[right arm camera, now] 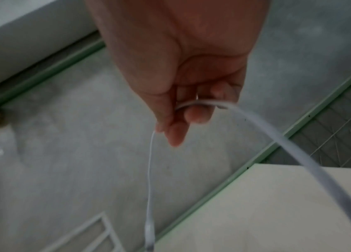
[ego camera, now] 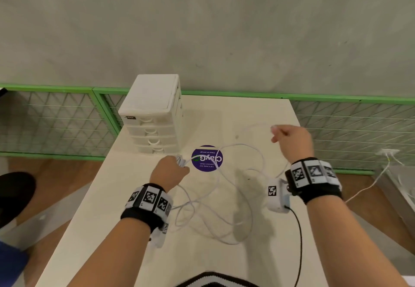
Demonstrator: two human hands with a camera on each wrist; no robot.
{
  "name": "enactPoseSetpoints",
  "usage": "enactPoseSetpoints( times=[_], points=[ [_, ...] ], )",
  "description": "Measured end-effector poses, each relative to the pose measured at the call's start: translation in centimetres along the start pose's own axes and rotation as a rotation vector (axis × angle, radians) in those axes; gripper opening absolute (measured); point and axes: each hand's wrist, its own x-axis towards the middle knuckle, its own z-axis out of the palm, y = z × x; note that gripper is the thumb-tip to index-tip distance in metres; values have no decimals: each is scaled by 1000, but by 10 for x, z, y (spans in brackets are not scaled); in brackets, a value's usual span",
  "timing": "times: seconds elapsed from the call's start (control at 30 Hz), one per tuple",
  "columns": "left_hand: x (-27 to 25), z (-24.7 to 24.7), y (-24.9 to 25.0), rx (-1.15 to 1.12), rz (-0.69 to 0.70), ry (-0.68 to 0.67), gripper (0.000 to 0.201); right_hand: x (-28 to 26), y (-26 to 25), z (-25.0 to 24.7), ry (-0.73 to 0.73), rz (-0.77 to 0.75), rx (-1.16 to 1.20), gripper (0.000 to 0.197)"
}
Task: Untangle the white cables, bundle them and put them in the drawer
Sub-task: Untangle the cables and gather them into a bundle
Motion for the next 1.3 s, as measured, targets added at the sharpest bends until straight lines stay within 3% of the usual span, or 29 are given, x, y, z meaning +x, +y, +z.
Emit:
enactPoseSetpoints(
  times=[0.13, 0.2, 0.27, 0.33, 0.43, 0.47, 0.53, 0.63, 0.8, 0.83, 0.9, 0.97, 1.0, 1.13, 1.3],
  points=[
    [1, -1, 35, -74, 105, 28, 38, -24, -18, 42, -277, -130, -42, 67],
    [1, -5, 51, -110, 161, 81, 39, -44, -37, 55, -484, -222, 86, 85],
    [-1, -11, 65, -172, 197, 149, 42, -61, -47, 72, -664, -215, 263, 105],
    [-5, -18, 75, -217, 233, 204, 46, -68, -46, 87, -653, -214, 420, 95],
    [-6, -26, 79, -135, 300, 231, 48, -71, -47, 89, -677, -275, 540, 24],
    [-6, -28, 78, -75, 330, 220, 47, -72, -48, 86, -707, -317, 508, 16],
    [-5, -32, 74, 61, 386, 150, 46, -69, -48, 78, -712, -400, 350, 20],
    [-8, -43, 63, 233, 405, -28, 58, -41, -27, 62, -518, -520, 6, 17],
    [-13, -49, 42, 423, 347, -319, 54, 1, 17, 42, -327, -422, -248, 18],
    [-12, -45, 41, 386, 350, -355, 49, 3, 18, 44, -329, -427, -314, 17],
    [-13, -37, 46, 213, 316, -399, 41, 0, 11, 50, -381, -434, -368, 45],
    [-15, -33, 56, 110, 297, -396, 38, -10, -4, 53, -458, -446, -183, 74],
    [-17, -31, 61, 79, 295, -391, 38, -16, -13, 56, -496, -464, -61, 76],
    [-19, -30, 75, -56, 317, -374, 44, -29, -30, 66, -518, -505, 87, 35],
    [-35, -33, 87, -347, 419, -559, 40, -7, -28, 58, -458, -433, -18, 30]
  ],
)
